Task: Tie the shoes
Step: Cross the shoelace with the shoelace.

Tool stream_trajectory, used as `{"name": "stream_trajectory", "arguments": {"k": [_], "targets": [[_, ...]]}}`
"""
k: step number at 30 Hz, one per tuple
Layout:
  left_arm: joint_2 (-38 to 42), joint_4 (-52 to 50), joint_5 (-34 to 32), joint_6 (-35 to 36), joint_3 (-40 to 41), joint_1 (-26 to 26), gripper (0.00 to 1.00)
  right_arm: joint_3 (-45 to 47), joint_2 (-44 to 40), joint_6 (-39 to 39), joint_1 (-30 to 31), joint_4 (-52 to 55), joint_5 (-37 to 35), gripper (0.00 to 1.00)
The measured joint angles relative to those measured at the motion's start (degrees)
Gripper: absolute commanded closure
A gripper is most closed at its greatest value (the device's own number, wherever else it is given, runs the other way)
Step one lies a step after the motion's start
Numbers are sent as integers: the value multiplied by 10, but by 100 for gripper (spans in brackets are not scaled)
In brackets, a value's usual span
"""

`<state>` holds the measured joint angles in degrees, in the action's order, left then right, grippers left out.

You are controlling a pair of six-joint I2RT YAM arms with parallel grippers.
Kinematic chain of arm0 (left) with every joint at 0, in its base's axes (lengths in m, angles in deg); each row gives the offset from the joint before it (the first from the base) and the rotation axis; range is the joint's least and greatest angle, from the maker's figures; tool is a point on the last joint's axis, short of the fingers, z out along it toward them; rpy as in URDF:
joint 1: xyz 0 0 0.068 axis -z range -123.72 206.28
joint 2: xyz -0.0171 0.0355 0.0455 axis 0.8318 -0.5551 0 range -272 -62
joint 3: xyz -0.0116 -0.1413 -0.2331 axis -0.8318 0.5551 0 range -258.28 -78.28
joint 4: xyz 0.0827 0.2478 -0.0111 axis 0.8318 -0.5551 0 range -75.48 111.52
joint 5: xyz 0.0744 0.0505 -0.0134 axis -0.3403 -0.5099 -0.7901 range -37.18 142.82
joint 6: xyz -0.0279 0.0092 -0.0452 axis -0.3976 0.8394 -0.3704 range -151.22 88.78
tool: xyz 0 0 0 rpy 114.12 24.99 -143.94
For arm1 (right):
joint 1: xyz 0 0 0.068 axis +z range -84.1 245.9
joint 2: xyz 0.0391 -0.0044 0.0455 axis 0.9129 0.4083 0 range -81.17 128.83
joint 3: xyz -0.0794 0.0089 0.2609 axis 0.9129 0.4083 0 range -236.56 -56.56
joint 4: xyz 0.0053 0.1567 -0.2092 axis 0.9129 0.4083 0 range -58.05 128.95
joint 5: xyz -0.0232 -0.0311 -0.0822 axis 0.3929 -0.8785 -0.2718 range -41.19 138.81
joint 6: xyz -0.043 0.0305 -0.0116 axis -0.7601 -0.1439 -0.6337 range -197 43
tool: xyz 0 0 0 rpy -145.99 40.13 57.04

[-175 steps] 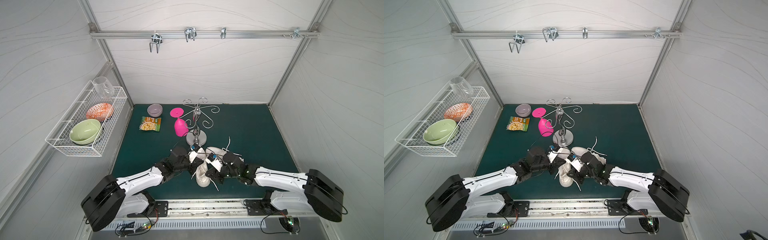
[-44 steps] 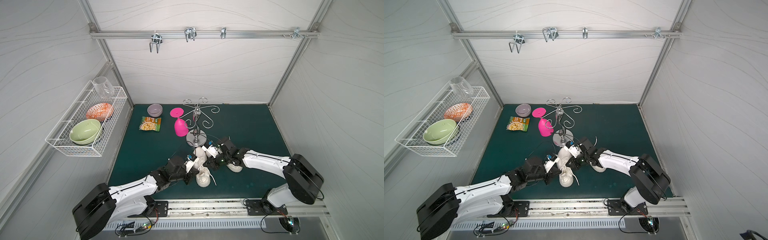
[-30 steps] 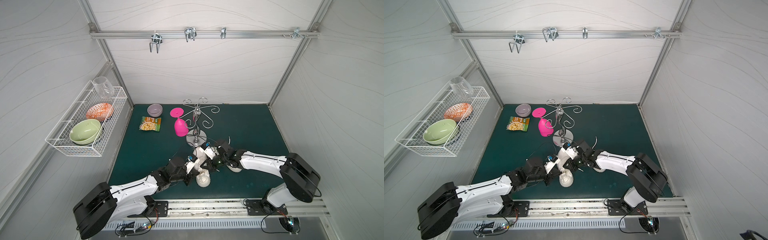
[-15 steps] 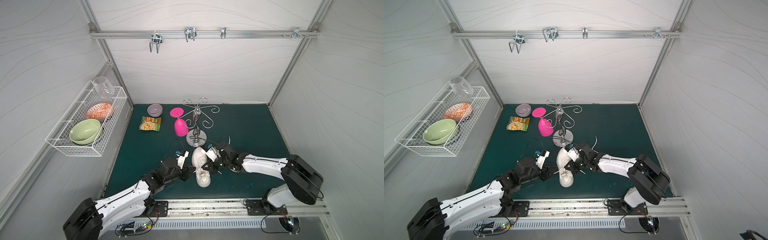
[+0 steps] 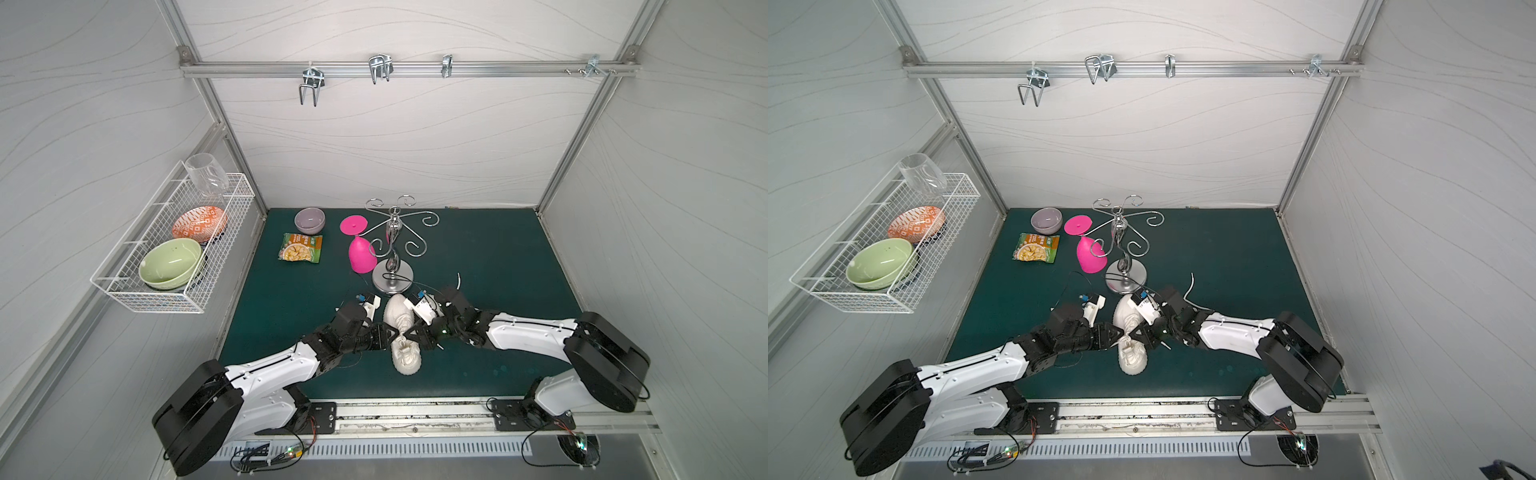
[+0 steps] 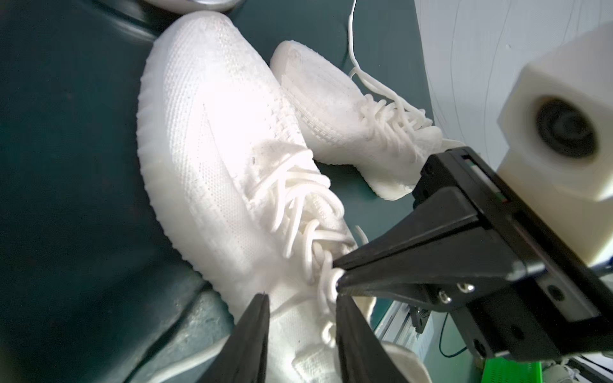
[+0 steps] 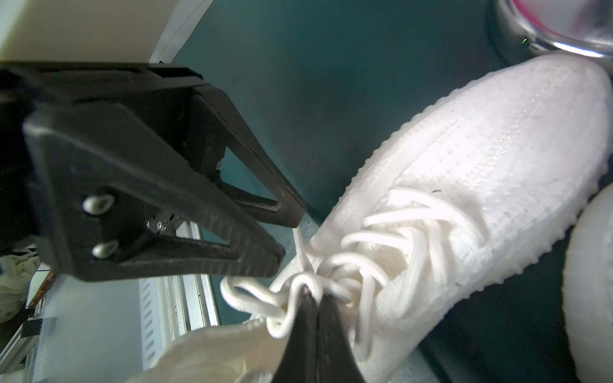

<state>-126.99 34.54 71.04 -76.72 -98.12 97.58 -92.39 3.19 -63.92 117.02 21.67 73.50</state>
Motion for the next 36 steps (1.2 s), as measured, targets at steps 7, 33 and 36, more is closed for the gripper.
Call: {"name": "stream_trajectory", "arguments": {"k": [7, 33, 36], "targets": [[-39, 22, 16, -23, -12, 0, 67, 0, 0, 0, 0, 0, 0, 100], [-66, 75, 43, -29, -21, -3, 100, 2, -17, 5, 0, -1, -13, 100], [-66, 87, 36, -24, -17, -3, 100, -4, -17, 6, 0, 4, -17, 100]]}}
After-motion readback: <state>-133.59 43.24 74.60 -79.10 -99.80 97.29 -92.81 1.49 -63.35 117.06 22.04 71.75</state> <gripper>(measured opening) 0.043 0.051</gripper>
